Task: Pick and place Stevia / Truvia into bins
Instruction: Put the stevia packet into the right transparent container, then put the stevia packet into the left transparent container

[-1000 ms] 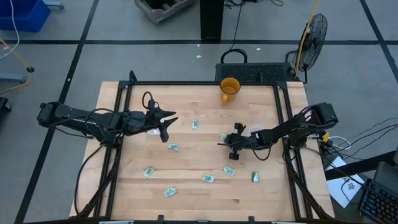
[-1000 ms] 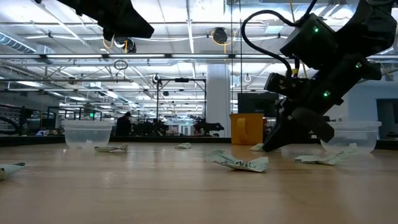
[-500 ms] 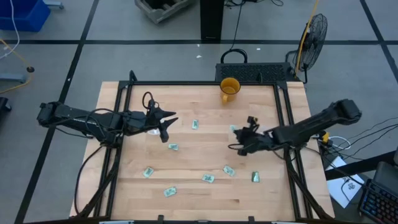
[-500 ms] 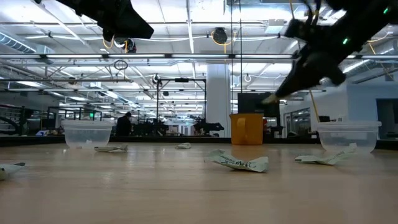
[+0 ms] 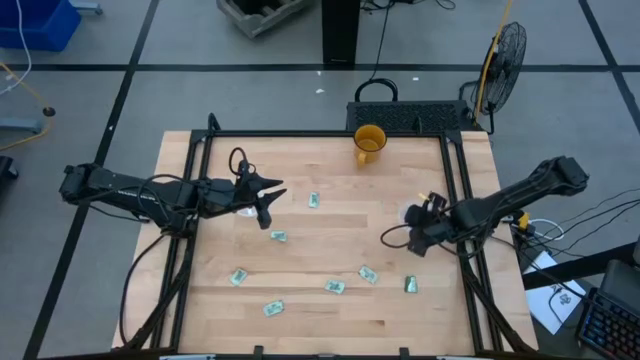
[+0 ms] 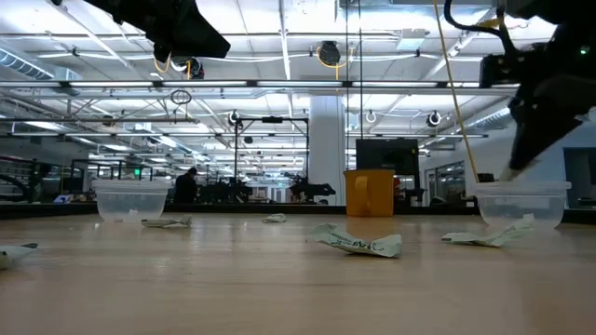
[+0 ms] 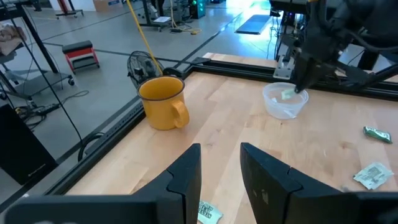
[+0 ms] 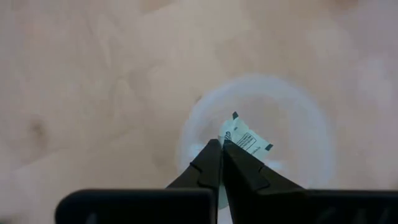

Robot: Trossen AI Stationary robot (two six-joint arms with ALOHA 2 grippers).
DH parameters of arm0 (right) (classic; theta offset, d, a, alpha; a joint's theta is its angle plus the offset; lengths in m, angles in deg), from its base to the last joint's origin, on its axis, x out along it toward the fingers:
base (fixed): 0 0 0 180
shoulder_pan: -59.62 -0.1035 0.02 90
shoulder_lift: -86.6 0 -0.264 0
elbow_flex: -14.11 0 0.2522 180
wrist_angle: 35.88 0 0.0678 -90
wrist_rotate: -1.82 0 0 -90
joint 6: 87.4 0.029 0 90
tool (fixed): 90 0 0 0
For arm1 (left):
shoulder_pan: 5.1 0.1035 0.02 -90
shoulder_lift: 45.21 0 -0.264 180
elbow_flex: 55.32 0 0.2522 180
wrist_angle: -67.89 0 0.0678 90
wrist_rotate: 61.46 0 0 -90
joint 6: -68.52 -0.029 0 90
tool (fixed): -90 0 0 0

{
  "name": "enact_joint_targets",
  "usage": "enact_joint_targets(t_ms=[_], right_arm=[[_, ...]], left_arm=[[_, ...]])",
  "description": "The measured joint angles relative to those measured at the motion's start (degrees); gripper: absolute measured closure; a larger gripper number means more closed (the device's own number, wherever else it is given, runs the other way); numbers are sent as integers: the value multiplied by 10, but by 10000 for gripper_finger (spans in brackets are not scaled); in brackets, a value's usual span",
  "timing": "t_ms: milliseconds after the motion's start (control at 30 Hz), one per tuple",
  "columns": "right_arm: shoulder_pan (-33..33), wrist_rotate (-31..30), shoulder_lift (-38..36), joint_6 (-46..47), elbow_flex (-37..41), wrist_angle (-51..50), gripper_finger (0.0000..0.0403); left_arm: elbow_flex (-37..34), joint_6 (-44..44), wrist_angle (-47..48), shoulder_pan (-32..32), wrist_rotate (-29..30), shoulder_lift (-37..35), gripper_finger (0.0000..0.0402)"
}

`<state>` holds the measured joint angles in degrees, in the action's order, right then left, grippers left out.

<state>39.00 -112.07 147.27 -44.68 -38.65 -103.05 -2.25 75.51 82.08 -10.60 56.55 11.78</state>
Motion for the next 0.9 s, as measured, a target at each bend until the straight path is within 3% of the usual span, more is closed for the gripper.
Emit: enact_joint_targets(t_ms=[367, 667, 900], right_arm=[[0, 5, 6, 34, 76, 25, 352], [16, -33, 5, -6, 76, 42, 294], [23, -32, -2, -92, 75, 98, 280]], left_arm=[[0, 0, -1, 0, 0, 0, 284], [0, -1, -1, 0, 0, 0, 284], [0, 5, -1, 0, 0, 0, 284]])
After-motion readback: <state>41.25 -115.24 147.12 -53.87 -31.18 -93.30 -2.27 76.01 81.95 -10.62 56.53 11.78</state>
